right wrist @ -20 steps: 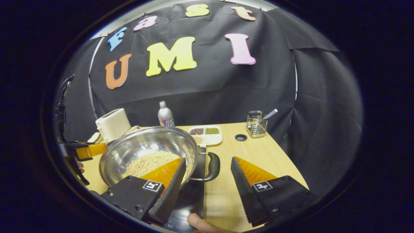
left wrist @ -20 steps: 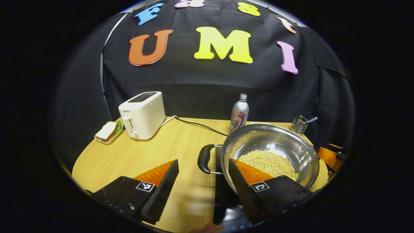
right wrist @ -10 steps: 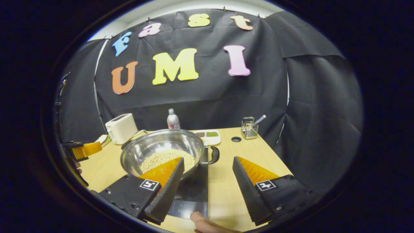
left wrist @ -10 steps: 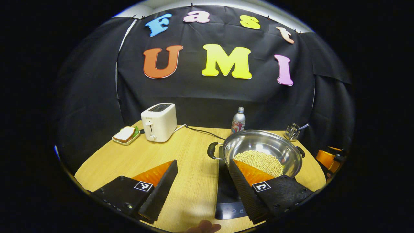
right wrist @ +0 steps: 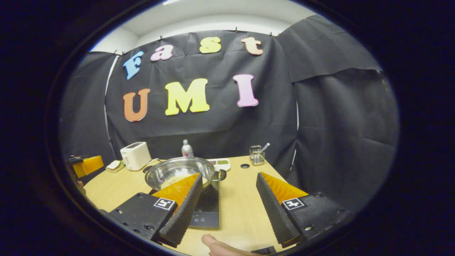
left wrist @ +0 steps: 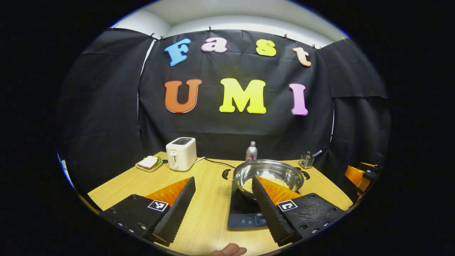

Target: First push the handle of the pot to place it horizontally, then grasp the pot with both hands and set it on the induction cooktop.

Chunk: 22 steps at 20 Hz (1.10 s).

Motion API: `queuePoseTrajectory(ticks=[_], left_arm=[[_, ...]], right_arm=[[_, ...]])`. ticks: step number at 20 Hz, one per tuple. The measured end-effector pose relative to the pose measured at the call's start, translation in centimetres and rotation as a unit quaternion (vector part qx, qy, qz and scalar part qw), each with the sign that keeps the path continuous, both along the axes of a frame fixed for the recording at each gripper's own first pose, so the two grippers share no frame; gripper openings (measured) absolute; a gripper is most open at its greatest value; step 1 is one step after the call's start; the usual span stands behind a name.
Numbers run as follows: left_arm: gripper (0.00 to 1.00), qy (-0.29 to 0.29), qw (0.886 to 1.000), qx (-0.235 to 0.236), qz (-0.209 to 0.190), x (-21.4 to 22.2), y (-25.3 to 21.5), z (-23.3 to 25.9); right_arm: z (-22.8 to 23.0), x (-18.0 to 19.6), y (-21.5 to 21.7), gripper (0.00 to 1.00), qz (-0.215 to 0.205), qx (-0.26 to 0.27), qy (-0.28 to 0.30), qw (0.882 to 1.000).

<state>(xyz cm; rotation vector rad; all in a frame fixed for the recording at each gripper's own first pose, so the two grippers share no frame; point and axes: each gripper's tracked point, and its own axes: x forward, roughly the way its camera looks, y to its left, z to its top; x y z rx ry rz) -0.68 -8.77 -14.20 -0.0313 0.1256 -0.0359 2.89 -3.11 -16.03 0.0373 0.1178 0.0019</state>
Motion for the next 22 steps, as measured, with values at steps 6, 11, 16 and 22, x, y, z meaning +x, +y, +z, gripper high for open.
queuePoseTrajectory(ticks=[6, 11, 16, 22], left_arm=[[0.95, -0.052, 0.999, 0.000, -0.013, -5.6, -0.3, 5.1], [0.95, -0.087, 0.996, -0.002, 0.001, -8.4, 1.9, 8.6], [0.95, -0.108, 0.994, 0.002, 0.008, -10.6, 4.1, 10.5], [0.95, -0.136, 0.991, 0.013, 0.005, -12.9, 4.2, 11.4]], right_arm=[[4.8, -6.1, -1.2, 0.95, -0.001, -0.009, -0.047, 0.999], [9.4, -10.0, -1.0, 0.92, -0.007, -0.038, -0.091, 0.995], [12.0, -13.3, -1.7, 0.93, -0.029, -0.055, -0.126, 0.990], [12.8, -14.5, -0.5, 0.93, -0.022, -0.066, -0.143, 0.987]])
